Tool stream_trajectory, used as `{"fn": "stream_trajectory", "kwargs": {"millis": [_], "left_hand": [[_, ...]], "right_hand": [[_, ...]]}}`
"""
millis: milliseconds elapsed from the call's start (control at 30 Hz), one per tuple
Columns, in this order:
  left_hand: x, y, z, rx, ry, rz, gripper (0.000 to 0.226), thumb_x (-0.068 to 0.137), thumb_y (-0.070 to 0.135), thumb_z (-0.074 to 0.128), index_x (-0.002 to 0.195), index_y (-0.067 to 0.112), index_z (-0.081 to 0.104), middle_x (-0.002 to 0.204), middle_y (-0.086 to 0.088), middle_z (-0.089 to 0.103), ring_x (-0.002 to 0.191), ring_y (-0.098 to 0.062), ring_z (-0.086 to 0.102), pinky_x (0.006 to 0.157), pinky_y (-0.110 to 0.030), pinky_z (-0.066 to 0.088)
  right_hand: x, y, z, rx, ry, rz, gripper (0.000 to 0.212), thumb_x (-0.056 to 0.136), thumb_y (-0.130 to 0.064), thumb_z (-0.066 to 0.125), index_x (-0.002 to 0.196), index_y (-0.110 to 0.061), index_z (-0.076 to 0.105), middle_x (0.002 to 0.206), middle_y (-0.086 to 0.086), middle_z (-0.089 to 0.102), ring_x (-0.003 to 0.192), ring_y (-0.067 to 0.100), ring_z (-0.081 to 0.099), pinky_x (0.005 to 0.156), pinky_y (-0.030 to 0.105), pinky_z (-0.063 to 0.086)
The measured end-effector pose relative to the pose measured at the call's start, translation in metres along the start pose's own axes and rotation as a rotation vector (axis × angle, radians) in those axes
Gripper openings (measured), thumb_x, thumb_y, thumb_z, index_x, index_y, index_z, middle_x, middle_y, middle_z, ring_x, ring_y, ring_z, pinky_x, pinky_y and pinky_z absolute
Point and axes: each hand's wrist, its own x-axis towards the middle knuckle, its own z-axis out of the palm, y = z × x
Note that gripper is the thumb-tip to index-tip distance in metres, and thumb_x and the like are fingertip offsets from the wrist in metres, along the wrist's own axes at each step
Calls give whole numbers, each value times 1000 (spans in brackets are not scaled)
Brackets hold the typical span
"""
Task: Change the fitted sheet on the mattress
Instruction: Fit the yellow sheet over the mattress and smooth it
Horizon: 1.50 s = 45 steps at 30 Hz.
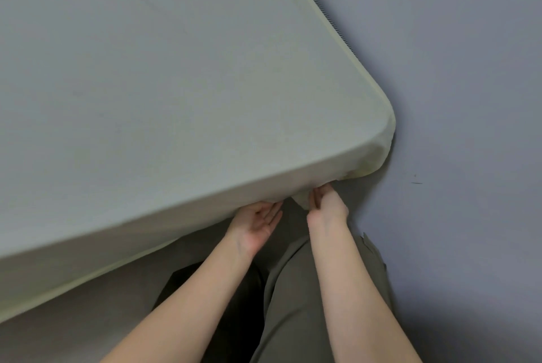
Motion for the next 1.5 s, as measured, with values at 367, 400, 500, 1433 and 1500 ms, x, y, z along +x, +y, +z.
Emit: {"fn": "stream_trajectory", "kwargs": {"millis": [367,400,500,1433,1500], "left_hand": [[-80,68,-144,-51,72,272,19,94,0,41,93,2,60,106,-12,67,82,-21,73,93,-37,47],[-90,75,-160,-59,78,294,20,94,1,41,94,4,60,104,-11,70,81,-20,74,90,-36,50],[-119,95,-199,-102,117,367,19,96,6,43,95,10,61,104,-8,71,95,-21,71,80,-35,56],[-159,174,-328,-452,416,464,19,89,31,67,97,19,55,101,3,51,74,-11,47,56,-21,43],[-156,174,-334,-413,374,485,12,92,14,61,84,21,57,85,7,55,61,-5,40,49,-15,33]], "right_hand": [[-24,60,-1,-559,-245,3,32,97,-6,42,128,-14,49,117,14,54,92,25,58,88,32,47],[-25,62,-1,-585,-289,45,31,98,-6,39,127,-11,50,118,19,55,95,28,60,89,34,46],[-32,74,-4,-823,-437,27,27,97,-7,40,121,-2,52,104,20,64,83,26,65,78,32,51],[-124,306,3,-604,-449,437,14,98,-11,53,109,-20,54,104,7,59,87,21,62,65,35,48],[-121,308,-1,-566,-467,427,11,98,-10,51,104,-19,55,100,8,58,87,23,61,68,38,49]]}}
